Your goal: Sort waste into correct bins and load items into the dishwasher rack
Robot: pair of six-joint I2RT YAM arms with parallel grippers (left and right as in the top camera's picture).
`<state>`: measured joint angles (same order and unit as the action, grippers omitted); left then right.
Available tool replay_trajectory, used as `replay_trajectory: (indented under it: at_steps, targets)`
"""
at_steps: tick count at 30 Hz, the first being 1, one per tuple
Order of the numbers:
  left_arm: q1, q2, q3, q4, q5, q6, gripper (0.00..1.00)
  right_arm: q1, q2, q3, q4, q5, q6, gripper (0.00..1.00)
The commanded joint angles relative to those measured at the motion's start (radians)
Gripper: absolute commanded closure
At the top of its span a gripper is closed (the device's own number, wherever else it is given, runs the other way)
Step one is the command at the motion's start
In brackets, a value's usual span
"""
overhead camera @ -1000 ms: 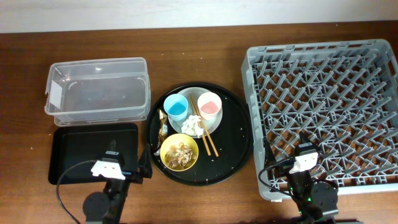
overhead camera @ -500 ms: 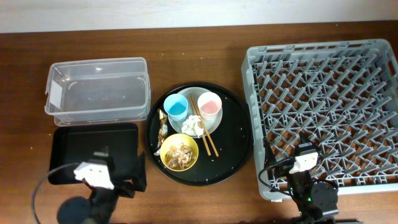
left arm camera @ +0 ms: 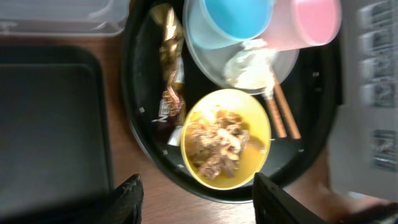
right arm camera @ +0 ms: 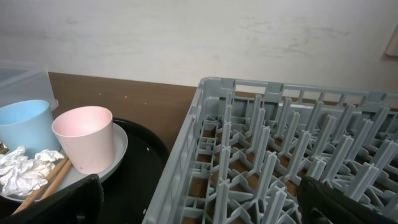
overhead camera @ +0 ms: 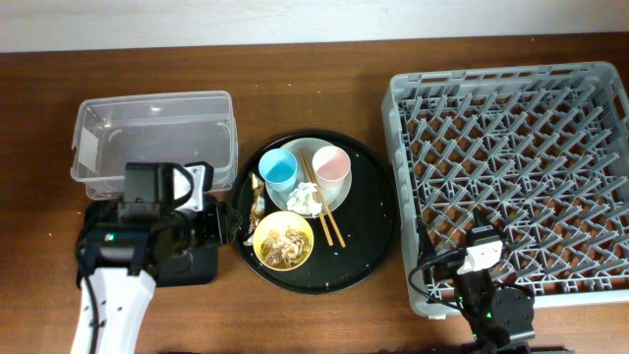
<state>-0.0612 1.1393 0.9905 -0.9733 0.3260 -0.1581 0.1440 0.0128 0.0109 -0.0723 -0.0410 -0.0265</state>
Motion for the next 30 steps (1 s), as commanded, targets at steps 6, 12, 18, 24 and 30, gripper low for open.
replay_trajectory:
  at_steps: [6, 12, 18, 24, 30]
  targets:
    - [-0.225, 0.146, 0.010, 0.130, -0.336, -0.104, 0.50, 0.006, -0.006, -0.005, -0.006, 0.008, 0.000, 0.02]
    - [-0.279, 0.348, 0.010, 0.248, -0.376, -0.129, 0.50, 0.006, -0.006, -0.005, -0.006, 0.008, 0.000, 0.02]
    - [-0.279, 0.518, 0.009, 0.357, -0.378, -0.130, 0.50, 0.006, -0.006, -0.005, -0.006, 0.009, 0.000, 0.02]
    - [-0.279, 0.607, 0.009, 0.378, -0.379, -0.145, 0.51, 0.006, -0.006, -0.005, -0.006, 0.009, 0.000, 0.02]
    - [-0.279, 0.616, 0.010, 0.394, -0.375, -0.145, 0.89, 0.006, -0.006, -0.005, -0.006, 0.008, 0.000, 0.02]
